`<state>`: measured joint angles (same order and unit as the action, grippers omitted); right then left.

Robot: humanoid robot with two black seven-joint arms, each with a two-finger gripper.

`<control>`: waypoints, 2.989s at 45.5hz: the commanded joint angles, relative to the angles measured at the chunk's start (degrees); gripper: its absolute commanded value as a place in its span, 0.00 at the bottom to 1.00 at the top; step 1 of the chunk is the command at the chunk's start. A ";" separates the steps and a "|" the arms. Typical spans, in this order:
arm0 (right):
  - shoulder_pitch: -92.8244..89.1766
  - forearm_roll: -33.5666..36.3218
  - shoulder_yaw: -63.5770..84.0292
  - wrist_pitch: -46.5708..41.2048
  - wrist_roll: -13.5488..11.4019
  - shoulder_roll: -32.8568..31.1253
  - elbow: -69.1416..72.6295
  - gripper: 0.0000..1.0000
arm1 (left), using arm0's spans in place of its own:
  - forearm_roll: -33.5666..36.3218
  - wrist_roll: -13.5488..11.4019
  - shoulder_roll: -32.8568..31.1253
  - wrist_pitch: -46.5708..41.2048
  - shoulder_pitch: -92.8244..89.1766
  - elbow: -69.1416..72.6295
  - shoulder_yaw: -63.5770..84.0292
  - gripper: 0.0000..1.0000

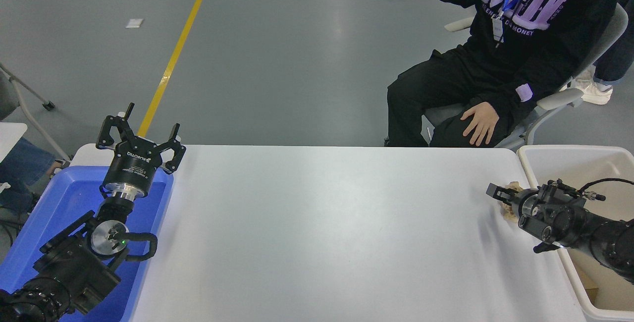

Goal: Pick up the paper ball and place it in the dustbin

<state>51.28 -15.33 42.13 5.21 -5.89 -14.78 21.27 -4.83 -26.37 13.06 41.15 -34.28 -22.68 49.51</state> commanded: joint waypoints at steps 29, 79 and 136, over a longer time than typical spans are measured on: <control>-0.65 0.91 -1.17 -0.20 0.00 0.28 0.79 0.00 | -0.09 0.00 0.03 -0.02 0.00 0.00 0.06 0.98; 33.60 1.88 11.64 -11.42 0.18 -20.90 42.62 0.00 | 0.00 0.09 0.03 -0.02 0.00 0.00 -0.03 0.98; 83.64 1.97 24.84 -50.21 0.18 -22.40 54.32 0.00 | 0.00 0.09 0.03 -0.02 0.00 0.00 -0.03 0.98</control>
<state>133.22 -13.11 65.01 -44.76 -5.60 -37.66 75.02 -4.84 -26.29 13.10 41.14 -34.27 -22.67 49.48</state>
